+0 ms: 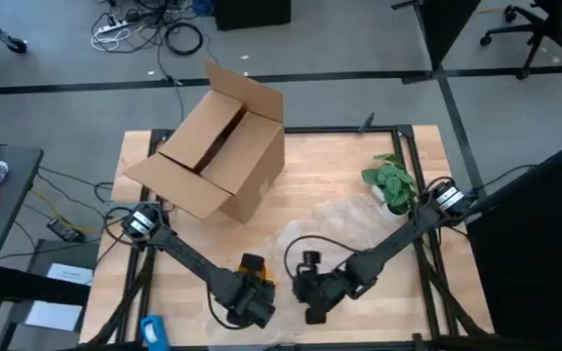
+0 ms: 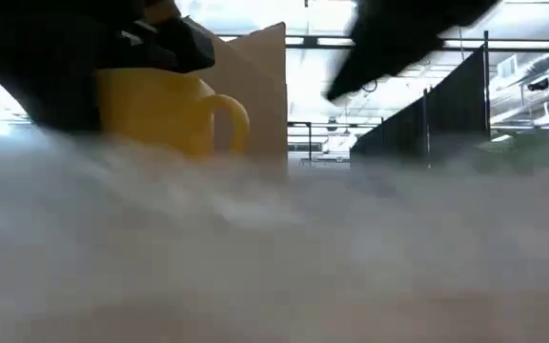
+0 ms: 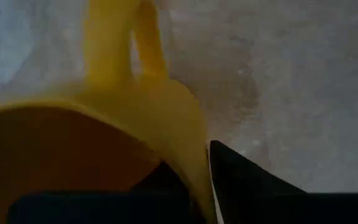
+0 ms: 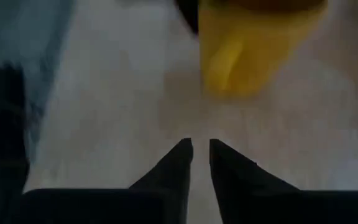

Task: Wrap mug
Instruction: Wrap the yellow mug with the bubble wrap

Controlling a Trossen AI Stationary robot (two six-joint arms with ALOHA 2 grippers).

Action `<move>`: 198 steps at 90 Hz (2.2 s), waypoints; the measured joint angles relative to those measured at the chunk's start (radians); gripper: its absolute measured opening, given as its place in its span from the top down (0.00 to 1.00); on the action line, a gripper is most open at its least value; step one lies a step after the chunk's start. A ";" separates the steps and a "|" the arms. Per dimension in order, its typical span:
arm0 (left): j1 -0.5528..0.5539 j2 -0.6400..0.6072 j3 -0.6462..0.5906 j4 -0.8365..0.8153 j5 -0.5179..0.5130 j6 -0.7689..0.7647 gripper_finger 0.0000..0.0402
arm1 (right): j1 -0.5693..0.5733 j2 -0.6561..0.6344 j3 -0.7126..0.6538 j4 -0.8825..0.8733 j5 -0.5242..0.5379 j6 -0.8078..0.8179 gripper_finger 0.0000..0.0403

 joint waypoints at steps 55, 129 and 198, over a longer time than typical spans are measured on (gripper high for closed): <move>-0.003 -0.002 0.038 -0.093 0.005 0.027 0.60 | -0.040 0.211 0.000 0.338 0.121 0.128 0.57; -0.267 -0.226 -0.071 -0.241 -0.056 -0.536 0.60 | -0.088 0.214 0.000 0.360 0.220 0.079 1.00; -0.285 -0.228 -0.505 0.264 0.358 -0.884 0.60 | -0.095 0.214 0.000 0.340 0.038 0.032 1.00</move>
